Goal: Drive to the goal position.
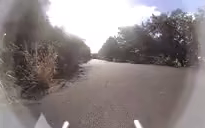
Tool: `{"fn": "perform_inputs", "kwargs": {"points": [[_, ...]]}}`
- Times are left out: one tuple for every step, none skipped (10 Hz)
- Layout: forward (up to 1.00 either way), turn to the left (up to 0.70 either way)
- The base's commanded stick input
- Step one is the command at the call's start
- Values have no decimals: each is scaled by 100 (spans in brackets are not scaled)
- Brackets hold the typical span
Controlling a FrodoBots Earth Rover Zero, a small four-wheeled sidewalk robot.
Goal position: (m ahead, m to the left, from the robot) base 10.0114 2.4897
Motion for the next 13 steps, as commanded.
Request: {"fn": "perform_inputs", "kwargs": {"points": [[70, 0], [70, 0], [70, 0], [70, 0], [70, 0], [70, 0], [70, 0], [70, 0], [70, 0], [70, 0], [70, 0], [70, 0], [70, 0]]}}
